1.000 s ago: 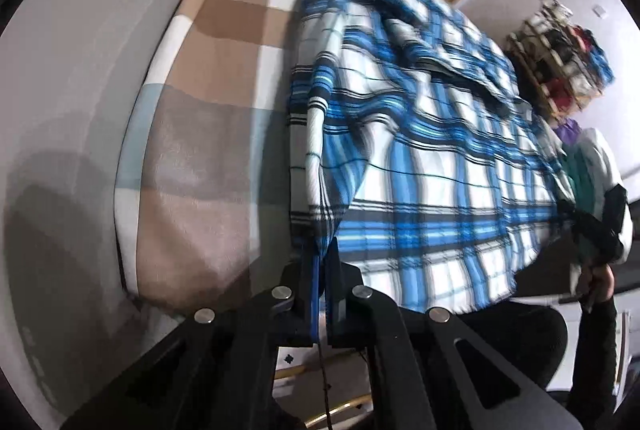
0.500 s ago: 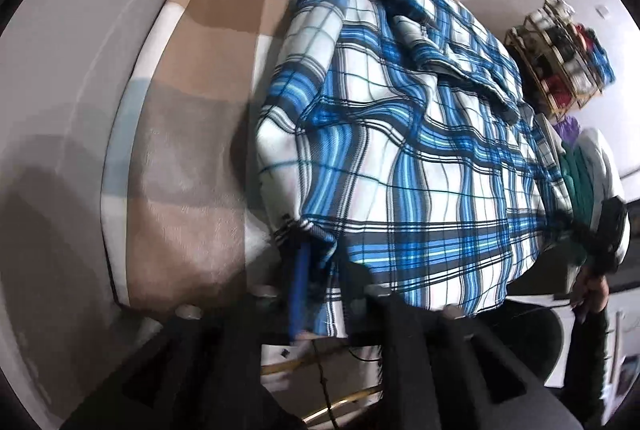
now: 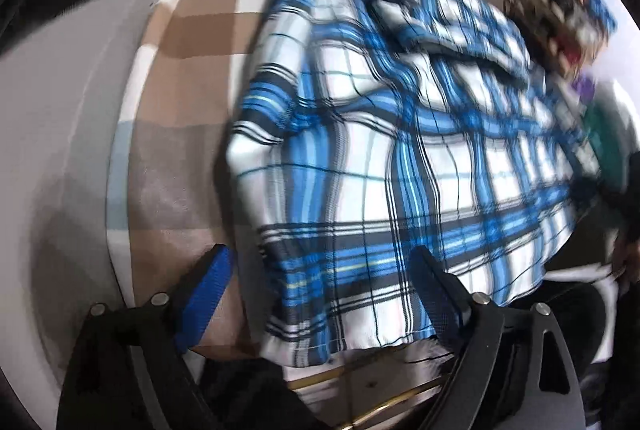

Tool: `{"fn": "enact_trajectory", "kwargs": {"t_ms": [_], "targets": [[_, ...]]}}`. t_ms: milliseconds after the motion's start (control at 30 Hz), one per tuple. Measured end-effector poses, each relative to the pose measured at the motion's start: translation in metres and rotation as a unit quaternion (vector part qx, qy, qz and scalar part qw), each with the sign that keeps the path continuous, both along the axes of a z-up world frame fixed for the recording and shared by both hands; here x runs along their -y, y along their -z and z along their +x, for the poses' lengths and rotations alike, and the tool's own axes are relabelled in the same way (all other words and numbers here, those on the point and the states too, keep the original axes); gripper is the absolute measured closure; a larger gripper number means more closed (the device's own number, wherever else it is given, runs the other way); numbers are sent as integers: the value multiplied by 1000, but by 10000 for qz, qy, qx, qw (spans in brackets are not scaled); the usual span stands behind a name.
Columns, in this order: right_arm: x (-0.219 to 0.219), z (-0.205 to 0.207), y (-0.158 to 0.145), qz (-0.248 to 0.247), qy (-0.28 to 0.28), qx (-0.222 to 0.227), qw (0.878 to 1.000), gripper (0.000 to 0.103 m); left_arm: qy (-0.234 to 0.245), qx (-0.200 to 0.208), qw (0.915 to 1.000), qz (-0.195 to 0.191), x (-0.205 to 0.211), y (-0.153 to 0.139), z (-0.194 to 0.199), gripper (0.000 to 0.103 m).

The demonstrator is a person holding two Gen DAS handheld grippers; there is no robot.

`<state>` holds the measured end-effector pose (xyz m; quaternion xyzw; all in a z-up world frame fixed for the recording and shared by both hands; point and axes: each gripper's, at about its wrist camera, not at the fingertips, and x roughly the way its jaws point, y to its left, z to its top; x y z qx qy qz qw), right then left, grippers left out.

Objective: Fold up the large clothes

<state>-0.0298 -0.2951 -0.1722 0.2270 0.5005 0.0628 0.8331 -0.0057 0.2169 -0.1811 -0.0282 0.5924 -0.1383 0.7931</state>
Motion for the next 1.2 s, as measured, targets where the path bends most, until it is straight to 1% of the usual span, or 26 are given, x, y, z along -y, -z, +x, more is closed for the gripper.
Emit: {"fn": "enact_trajectory", "kwargs": {"t_ms": [33, 67, 100, 133, 167, 200, 267, 300, 367, 433, 467, 600, 667, 733, 767, 800, 867, 933, 967, 1000, 1033, 1067, 1100, 1167, 1200], "targets": [[1, -1, 1, 29, 8, -2, 10000, 97, 88, 42, 9998, 182, 5, 0, -1, 38], [2, -1, 1, 52, 24, 4, 10000, 97, 154, 96, 9987, 468, 9, 0, -3, 50], [4, -2, 1, 104, 67, 19, 9999, 97, 177, 117, 9969, 762, 13, 0, -4, 57], [7, -3, 1, 232, 155, 37, 9996, 97, 152, 165, 9944, 1037, 15, 0, -6, 71], [12, -5, 3, 450, 280, 50, 9986, 97, 149, 97, 9951, 974, 15, -2, -8, 91], [15, -6, 3, 541, 344, 69, 9979, 98, 155, 9, 9964, 831, 16, -2, -9, 101], [16, -11, -1, 384, 382, 148, 9984, 99, -18, -119, 9978, 653, 11, -2, -10, 103], [16, -12, -3, 380, 356, 204, 9984, 99, -137, -206, 9986, 472, 6, -2, -10, 103], [17, -20, -9, 388, 374, 320, 9980, 99, -385, -459, 9981, -113, -9, -3, -12, 103], [19, -29, -13, 480, 399, 418, 9972, 99, -491, -561, 9960, -491, -18, -5, -17, 103], [19, -35, -15, 506, 410, 456, 9968, 99, -500, -604, 9944, -715, -25, -8, -24, 103], [12, -53, -21, 477, 272, 499, 9972, 99, -419, -704, 9871, -1378, -40, -26, -36, 103], [5, -57, -32, 362, 145, 625, 9973, 99, -354, -734, 9825, -1677, -43, -40, -29, 103], [1, -51, -53, 279, 63, 848, 9960, 99, -359, -714, 9750, -2074, -37, -54, -10, 103], [0, -44, -64, 335, 55, 960, 9948, 99, -377, -673, 9720, -2219, -36, -64, 4, 103], [1, -34, -76, 442, 45, 1061, 9934, 99, -495, -585, 9723, -2208, -35, -74, 21, 103], [1, -8, -100, 621, 25, 1234, 9904, 99, -632, -420, 9669, -2435, -31, -96, 59, 103], [1, 20, -123, 649, -2, 1388, 9882, 99, -853, -316, 9613, -2601, -32, -110, 93, 103], [3, 40, -136, 624, 76, 1453, 9874, 99, -984, -267, 9590, -2643, -33, -119, 123, 103], [5, 54, -142, 595, 161, 1458, 9874, 99, -1133, -279, 9568, -2665, -39, -120, 139, 103], [12, 79, -148, 584, 369, 1375, 9881, 99, -1299, -284, 9553, -2639, -43, -122, 166, 103], [21, 105, -148, 633, 621, 1152, 9894, 99, -1434, -326, 9537, -2622, -48, -121, 189, 103], [30, 127, -145, 735, 820, 922, 9896, 99, -1547, -424, 9516, -2624, -50, -116, 203, 103], [45, 165, -131, 859, 1151, 455, 9886, 99, -1814, -645, 9468, -2580, -56, -98, 244, 103], [55, 193, -119, 839, 1311, 91, 9878, 99, -1941, -718, 9444, -2555, -60, -91, 244, 103]]}}
